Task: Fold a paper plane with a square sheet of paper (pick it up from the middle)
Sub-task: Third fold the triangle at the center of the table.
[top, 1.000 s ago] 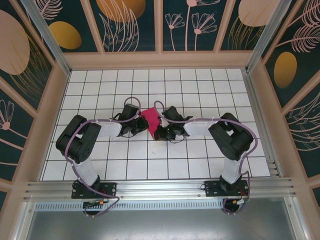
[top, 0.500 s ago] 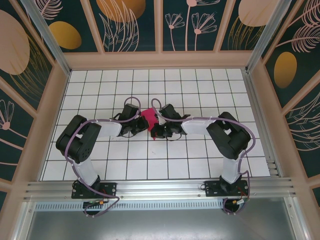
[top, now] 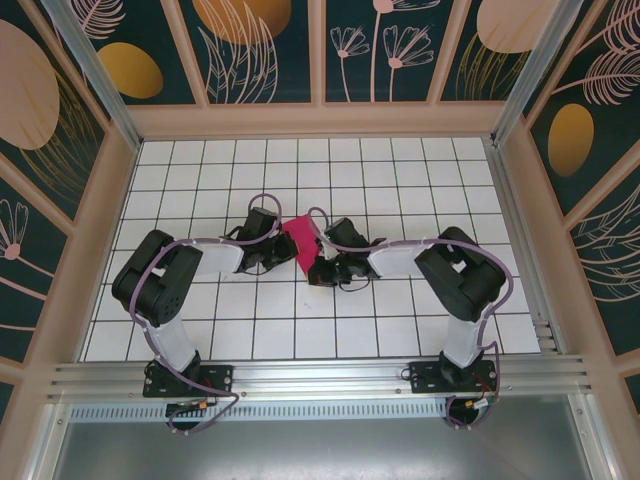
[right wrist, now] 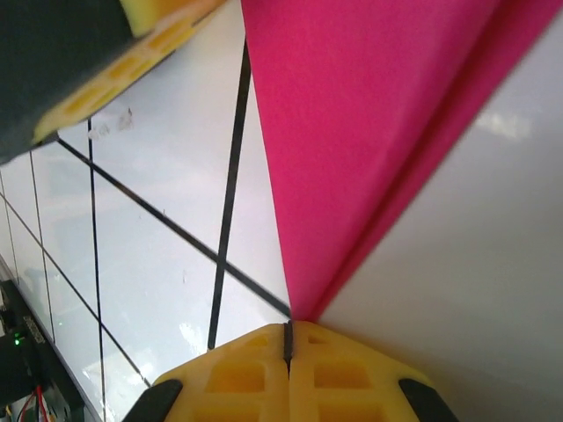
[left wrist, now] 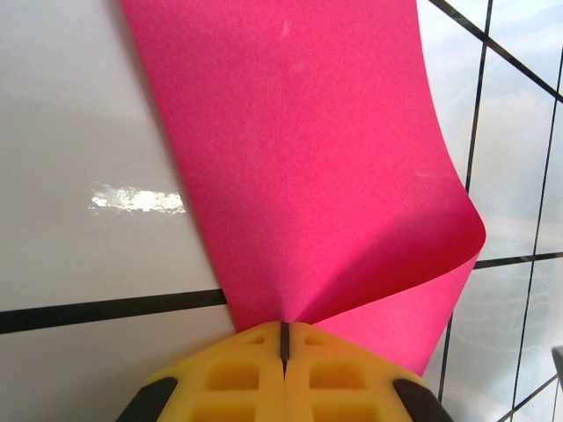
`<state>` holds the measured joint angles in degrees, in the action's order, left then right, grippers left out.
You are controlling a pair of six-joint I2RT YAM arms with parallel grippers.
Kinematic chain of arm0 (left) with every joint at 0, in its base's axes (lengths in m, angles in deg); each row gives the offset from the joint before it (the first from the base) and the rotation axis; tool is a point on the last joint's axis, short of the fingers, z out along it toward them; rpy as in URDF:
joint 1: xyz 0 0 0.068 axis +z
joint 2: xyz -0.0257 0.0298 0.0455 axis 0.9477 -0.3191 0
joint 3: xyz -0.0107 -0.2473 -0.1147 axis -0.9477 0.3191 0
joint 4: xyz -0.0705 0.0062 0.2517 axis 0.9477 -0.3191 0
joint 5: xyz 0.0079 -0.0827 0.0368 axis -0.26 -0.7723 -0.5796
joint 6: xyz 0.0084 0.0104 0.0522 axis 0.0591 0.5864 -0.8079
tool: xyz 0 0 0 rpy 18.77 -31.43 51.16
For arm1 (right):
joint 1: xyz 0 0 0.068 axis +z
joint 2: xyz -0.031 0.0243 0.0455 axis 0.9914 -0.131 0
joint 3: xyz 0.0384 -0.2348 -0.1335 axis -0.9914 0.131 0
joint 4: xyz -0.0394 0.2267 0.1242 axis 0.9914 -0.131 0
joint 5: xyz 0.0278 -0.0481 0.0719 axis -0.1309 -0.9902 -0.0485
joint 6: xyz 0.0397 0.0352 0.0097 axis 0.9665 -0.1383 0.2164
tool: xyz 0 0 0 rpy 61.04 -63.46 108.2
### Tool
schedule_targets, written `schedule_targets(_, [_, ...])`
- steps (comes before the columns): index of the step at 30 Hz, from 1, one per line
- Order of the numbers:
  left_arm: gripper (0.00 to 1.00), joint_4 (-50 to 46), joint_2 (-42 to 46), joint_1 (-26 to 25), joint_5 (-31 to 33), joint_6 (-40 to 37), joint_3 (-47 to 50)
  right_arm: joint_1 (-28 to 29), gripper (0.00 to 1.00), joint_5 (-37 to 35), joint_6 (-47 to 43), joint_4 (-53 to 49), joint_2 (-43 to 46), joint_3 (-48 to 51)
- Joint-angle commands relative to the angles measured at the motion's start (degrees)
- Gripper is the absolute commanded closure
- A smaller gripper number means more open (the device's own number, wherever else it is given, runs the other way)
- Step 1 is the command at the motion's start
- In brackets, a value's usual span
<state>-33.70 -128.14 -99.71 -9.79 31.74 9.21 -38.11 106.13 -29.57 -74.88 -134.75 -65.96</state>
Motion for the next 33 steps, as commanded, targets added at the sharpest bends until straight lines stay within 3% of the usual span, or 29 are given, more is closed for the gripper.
schedule_targets(1, [0.94, -5.12, -2.32, -0.03, 4.14, -1.58, 0.06, -0.55, 1.00, -1.02, 0.39, -0.20, 5.64, -0.30])
schedule_targets(8, [0.94, -4.83, -2.56, -0.03, 3.75, -1.67, -0.25, -2.97, 0.96, -7.58, -1.66, -0.53, 3.10, -5.67])
schedule_targets(16, [0.94, -4.72, -2.47, -0.07, 3.61, -1.61, -0.22, -3.23, 0.97, -6.16, -1.77, -0.33, -3.97, -10.21])
schedule_targets(33, [0.94, -4.93, -2.46, -0.07, 3.77, -1.82, -0.21, -4.46, 0.98, -6.50, -0.56, 0.67, -7.34, -7.98])
